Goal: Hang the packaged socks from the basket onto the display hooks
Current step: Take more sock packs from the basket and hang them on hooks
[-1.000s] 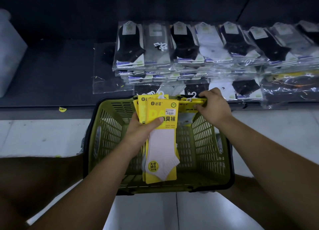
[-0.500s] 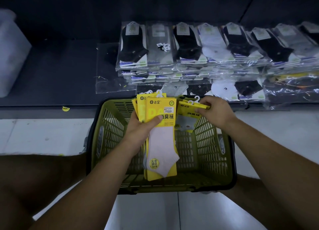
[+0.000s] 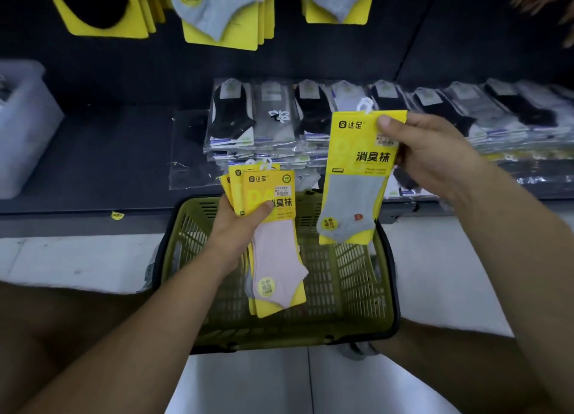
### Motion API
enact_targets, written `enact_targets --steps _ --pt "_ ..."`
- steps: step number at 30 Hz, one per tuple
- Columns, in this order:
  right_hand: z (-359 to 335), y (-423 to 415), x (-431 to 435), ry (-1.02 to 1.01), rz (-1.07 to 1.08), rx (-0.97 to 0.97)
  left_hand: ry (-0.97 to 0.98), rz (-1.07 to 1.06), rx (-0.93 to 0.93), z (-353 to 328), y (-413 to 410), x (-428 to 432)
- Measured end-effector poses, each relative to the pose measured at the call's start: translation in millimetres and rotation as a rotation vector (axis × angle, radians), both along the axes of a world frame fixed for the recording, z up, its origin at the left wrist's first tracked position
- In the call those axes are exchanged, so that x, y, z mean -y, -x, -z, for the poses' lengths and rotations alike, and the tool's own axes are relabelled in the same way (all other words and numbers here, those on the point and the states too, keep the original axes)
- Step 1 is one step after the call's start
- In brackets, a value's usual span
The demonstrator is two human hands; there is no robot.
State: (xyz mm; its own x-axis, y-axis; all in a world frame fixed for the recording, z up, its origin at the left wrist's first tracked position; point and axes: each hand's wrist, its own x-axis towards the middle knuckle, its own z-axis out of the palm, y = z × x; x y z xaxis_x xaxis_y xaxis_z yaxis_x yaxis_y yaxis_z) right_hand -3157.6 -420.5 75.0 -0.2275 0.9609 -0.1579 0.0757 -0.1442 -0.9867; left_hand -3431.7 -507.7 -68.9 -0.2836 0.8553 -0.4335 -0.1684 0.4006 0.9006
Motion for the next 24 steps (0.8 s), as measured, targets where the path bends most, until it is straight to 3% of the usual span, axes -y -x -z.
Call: enact_targets --steps 7,14,20,24 --pt "-24.6 45.4 12.8 0.05 -0.125 0.138 -0.241 0.125 -0.091 -86.4 -10.2 -16.9" --pt "-61.4 52.2 6.8 -0.002 -0.017 0.155 -0.362 0.125 -0.057 -135.1 -9.1 -22.6" --pt "-114.9 41.2 -1.1 -0.237 0.036 0.117 -0.556 0.148 -0.41 -178.2 6.8 -32.0" --pt "-127.0 52.5 0.6 -0.181 -0.007 0.001 -0.644 0.096 -0.463 -199.3 14.0 -39.6"
